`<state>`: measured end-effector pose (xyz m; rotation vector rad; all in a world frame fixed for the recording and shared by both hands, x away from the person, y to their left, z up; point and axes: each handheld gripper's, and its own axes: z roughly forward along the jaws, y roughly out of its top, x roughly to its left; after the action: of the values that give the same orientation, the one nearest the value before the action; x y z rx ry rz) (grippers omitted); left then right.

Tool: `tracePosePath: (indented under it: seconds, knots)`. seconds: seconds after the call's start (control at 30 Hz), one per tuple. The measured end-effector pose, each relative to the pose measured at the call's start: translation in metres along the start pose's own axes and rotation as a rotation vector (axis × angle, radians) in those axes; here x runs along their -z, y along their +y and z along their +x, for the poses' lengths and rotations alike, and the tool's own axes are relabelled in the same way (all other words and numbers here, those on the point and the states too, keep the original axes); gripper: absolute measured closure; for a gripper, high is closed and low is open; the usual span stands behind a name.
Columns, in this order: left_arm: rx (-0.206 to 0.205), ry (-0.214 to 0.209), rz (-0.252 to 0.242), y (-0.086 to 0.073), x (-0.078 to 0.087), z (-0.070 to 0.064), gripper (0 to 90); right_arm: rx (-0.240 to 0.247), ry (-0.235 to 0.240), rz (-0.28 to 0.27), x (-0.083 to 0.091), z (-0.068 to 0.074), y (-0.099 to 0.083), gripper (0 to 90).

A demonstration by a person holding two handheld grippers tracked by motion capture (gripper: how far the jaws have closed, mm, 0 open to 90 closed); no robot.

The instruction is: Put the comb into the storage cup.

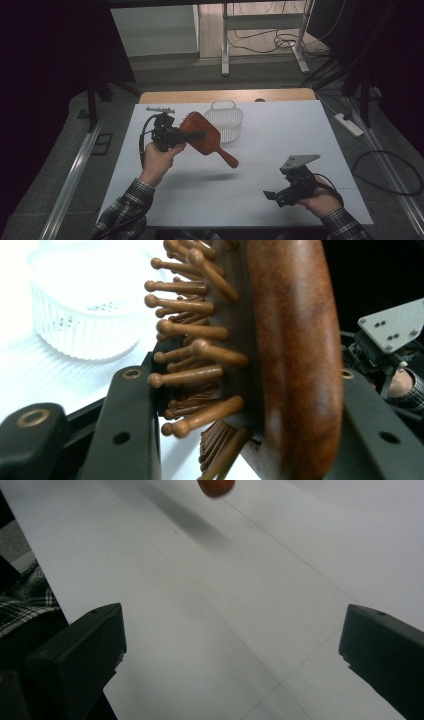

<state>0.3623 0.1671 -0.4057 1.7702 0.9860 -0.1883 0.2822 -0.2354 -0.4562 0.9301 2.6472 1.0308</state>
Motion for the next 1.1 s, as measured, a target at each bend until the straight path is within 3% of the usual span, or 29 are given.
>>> tracePosePath:
  seconds: [0.5,1.1]
  knots:
    - [0.02,0.001,-0.021,0.014,0.011,0.006,54.0,-0.008,-0.049,0.012,0.017,-0.006,-0.02,0.0]
    - [0.039,0.021,-0.055,0.033,0.025,0.013,54.0,-0.107,-0.102,0.009,0.037,-0.015,-0.039,0.0]
